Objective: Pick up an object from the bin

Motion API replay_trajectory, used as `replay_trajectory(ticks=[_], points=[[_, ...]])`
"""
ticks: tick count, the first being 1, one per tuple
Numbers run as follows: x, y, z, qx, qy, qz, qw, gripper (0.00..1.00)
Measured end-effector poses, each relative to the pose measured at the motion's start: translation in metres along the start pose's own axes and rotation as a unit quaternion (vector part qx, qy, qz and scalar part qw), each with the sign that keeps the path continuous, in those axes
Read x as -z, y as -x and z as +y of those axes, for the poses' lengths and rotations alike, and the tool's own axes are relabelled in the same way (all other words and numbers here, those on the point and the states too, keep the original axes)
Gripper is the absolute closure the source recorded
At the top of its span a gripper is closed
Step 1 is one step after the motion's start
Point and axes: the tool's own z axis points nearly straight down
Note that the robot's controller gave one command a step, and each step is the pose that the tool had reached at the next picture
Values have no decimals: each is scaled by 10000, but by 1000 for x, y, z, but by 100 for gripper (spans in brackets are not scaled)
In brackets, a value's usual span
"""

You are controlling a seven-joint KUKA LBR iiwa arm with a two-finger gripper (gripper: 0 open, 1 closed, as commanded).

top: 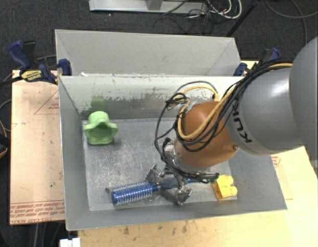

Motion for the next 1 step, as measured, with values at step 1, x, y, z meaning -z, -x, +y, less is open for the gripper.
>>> replay_trajectory(ticks=[1], points=[[0,-1,1,-10,16,25,10000,100]])
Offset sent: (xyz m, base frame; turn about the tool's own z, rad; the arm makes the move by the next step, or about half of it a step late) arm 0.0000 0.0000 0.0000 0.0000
